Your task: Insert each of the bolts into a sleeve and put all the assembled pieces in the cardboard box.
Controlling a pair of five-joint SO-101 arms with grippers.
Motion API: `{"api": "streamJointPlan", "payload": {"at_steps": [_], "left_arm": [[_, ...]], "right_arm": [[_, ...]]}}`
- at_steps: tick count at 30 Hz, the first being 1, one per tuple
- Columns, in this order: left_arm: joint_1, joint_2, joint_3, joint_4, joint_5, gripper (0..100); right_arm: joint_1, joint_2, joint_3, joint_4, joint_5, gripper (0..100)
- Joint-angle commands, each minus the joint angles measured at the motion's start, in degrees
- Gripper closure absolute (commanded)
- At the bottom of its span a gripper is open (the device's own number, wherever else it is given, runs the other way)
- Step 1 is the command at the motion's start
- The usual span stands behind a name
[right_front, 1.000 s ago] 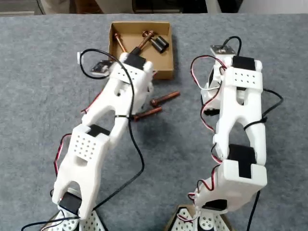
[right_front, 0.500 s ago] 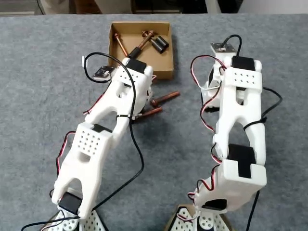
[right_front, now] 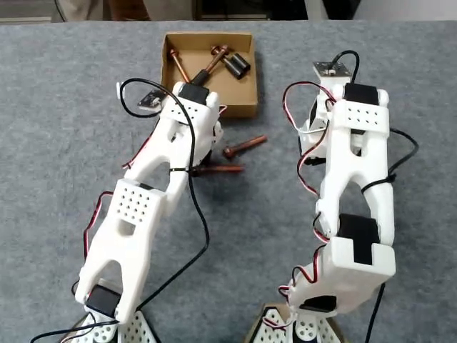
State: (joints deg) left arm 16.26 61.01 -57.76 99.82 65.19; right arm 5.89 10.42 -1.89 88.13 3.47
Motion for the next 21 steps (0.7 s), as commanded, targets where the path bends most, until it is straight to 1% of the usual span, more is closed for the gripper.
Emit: {"api": "streamJointPlan", "payload": {"at_steps": [1, 5, 8, 10, 13, 15, 21], "left_arm": [[-4.48, 0.04, -0.26, 0.88, -4.22, 98], [-6.24, 0.04, -0.70, 0.88, -12.75, 98], [-8.88, -0.04, -0.70, 0.88, -23.74, 98], [-10.73, -0.04, -0.70, 0.88, -33.58, 98], [-13.19, -0.04, -0.70, 0.88, -51.52, 98], [-14.15, -0.04, -0.53, 0.88, -59.69, 98], [-16.18, -3.21, -0.18, 0.88, -72.00, 98]], "right_arm": [[0.84, -0.40, -0.31, -0.70, 0.35, 97.1], [0.75, -0.40, -0.31, -0.70, 0.35, 97.1], [0.75, -0.40, -0.31, -0.62, 0.35, 97.1], [0.75, -0.40, -0.22, -0.53, 0.35, 97.1], [0.66, -0.40, -0.22, -0.53, 0.35, 97.1], [0.57, -0.40, -0.22, -0.62, 0.35, 97.1], [0.57, -0.40, -0.22, -0.70, 0.35, 97.1]]}}
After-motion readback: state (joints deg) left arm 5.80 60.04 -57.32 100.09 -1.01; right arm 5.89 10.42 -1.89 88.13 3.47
